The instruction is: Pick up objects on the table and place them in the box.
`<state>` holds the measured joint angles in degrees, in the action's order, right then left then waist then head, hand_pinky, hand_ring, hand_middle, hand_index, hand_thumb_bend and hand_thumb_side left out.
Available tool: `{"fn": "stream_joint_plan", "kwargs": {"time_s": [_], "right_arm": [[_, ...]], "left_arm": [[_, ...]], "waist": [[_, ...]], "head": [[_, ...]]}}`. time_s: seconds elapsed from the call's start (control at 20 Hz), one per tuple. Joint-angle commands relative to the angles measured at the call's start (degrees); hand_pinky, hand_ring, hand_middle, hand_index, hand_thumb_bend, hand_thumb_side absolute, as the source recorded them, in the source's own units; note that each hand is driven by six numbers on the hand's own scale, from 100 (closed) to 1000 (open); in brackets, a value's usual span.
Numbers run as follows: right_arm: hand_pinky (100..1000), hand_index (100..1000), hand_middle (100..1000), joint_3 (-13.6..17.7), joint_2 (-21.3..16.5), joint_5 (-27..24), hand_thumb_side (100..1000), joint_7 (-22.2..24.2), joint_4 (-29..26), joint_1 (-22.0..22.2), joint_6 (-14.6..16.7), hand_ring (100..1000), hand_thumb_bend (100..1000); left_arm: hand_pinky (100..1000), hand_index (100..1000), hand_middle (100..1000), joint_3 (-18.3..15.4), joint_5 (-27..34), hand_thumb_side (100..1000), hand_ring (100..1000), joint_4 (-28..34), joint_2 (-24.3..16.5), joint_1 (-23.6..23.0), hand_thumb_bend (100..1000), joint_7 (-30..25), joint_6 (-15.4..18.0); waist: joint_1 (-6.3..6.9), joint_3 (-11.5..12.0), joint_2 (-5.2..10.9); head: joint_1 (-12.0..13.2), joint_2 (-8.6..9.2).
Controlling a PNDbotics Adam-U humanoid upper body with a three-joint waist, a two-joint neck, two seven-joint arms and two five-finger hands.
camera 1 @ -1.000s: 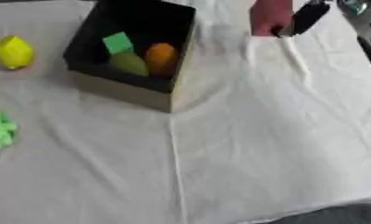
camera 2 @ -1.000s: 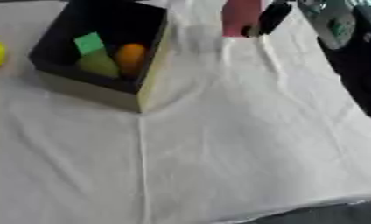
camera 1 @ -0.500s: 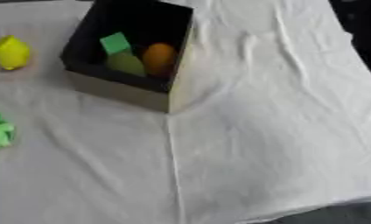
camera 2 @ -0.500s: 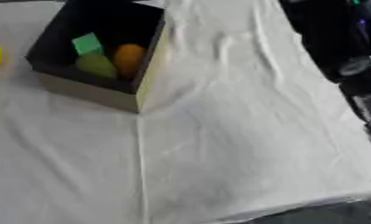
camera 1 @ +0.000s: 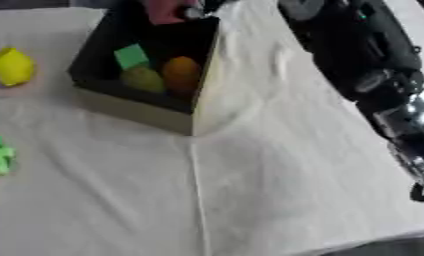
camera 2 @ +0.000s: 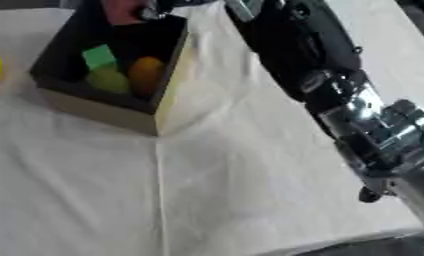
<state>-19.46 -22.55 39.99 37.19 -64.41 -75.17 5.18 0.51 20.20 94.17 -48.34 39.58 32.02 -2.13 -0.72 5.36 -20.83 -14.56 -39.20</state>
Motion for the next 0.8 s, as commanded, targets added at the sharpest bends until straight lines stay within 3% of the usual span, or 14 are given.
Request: {"fn": "stream_joint_plan", "kwargs": {"time_s": [0.05,0.4,0.55,0.65,0.8], "right_arm": [[822,641,504,0.49,0.9,2.5,100,-0.11,2.52,-1.32,0.89,758,216],[833,696,558,0.53,1.97,7.6,100,-1.45,8.02,-0.42,3.47,798,280],[867,860,730,0.55,2.11,10.35,152,-2.31,9.11,-0.28,4.58,913,339],[912,904,815,0.59,2.15,12.18,235,-2.26,9.67,-0.18,5.56,994,368],[962,941,873,0.67,2.07,14.43,280,-1.83,10.12,-0.03,7.61,1000,380]], "left_arm": [[847,902,762,-0.93,0.03,754,791,1.51,-1.14,1.25,408,0.28,0.06],[846,902,762,-0.85,-0.08,753,791,2.0,-1.01,1.43,410,0.3,-0.04],[845,902,761,-0.79,-0.16,750,790,2.01,-0.98,1.18,409,0.28,-0.1],[845,902,761,-0.75,-0.19,754,790,1.96,-0.94,0.99,410,0.26,-0.16],[845,903,761,-0.69,-0.2,755,790,1.88,-0.93,0.84,411,0.26,-0.21]], "waist": [[-0.7,0.34,0.35],[-1.18,1.14,0.03],[-1.21,1.17,0.0],[-1.2,1.12,0.0],[-1.11,0.99,0.03]], "head": [[-0.88,0.79],[-0.85,1.04],[-0.52,1.11],[-0.36,1.08],[-0.1,1.03]]}}
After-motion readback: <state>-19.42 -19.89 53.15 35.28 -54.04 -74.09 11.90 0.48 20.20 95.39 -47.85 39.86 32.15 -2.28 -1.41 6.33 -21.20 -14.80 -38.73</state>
